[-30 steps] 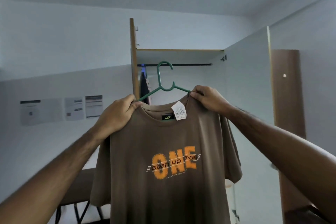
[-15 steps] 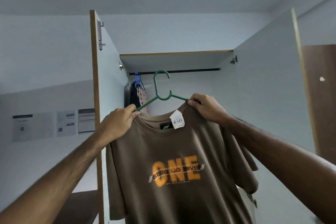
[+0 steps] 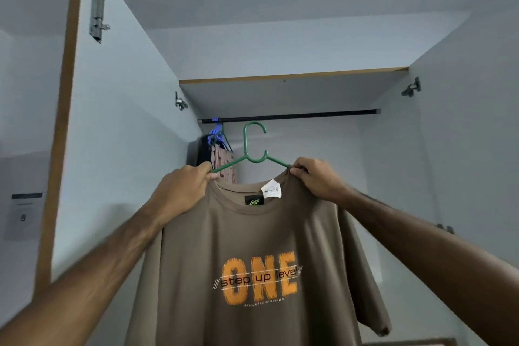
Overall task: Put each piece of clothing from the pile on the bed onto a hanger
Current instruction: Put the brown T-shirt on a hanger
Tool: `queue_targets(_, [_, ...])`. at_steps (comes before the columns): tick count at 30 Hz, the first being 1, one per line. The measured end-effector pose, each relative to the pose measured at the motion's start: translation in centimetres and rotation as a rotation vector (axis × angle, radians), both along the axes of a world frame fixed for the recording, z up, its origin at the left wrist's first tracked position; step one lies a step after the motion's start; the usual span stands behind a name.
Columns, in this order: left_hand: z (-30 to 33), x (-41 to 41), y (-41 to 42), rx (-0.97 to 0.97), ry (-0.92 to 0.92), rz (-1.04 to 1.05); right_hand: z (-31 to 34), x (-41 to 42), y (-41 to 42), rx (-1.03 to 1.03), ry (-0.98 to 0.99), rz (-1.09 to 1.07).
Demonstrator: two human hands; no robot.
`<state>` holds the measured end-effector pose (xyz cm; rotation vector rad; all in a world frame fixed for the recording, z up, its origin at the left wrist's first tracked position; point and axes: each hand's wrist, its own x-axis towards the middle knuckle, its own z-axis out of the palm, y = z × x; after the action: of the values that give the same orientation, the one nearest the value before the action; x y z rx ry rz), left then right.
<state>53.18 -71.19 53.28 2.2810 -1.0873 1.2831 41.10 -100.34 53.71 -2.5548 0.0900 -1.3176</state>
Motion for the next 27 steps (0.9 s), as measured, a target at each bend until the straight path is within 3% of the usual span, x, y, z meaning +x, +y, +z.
queue_targets(17, [3.6, 22.3, -17.3, -0.074, -0.051, 0.244, 4.7, 29.5, -18.3, -0.017, -0.116, 0.13])
queue_targets(27, [10.9, 32.9, -25.1, -0.097, -0.157, 0.503, 11.1, 45.9, -25.3, -0.107, -0.247, 0.234])
